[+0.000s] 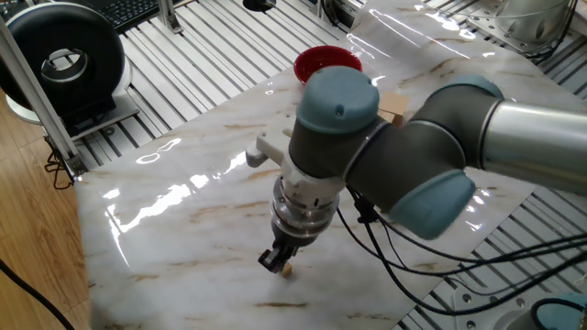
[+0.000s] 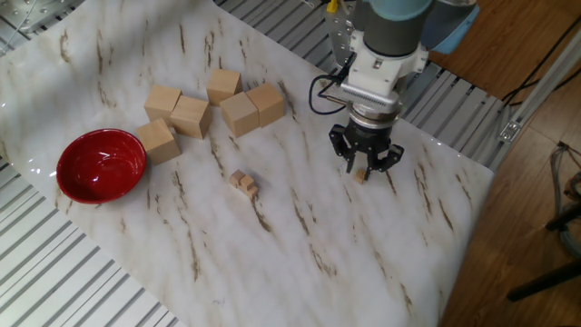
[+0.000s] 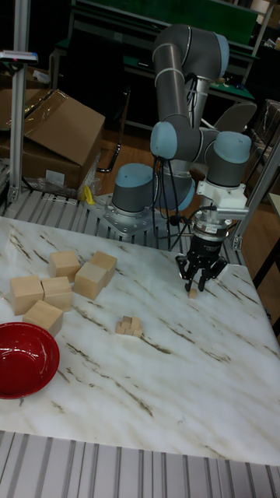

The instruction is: Stack the blocks into a pyramid shape

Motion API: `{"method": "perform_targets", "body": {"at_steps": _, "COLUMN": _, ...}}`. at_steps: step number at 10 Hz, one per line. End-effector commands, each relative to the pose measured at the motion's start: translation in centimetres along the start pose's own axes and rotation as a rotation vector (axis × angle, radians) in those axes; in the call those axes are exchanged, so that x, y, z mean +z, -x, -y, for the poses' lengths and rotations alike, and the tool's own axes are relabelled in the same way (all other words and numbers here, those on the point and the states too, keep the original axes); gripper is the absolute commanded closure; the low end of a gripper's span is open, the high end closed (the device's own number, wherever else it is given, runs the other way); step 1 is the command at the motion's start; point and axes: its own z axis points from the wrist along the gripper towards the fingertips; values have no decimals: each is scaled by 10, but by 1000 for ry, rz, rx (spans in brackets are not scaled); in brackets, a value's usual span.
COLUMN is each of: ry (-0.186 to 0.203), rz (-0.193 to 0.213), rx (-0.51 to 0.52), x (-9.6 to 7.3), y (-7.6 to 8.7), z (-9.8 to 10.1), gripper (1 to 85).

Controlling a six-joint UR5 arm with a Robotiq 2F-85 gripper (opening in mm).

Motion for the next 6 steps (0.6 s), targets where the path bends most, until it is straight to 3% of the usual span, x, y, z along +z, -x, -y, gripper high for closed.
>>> {"method": "perform_targets", "body": {"at_steps": 1, "ry": 15, "rz": 20, "rx": -1, "x": 4, "y": -2, "z": -7, "gripper": 460}}
{"method": "perform_targets", "body": {"at_steps": 6, "ry": 5, "rz": 37, "rx": -11, "x": 12, "y": 3, "z": -1, "gripper": 473}}
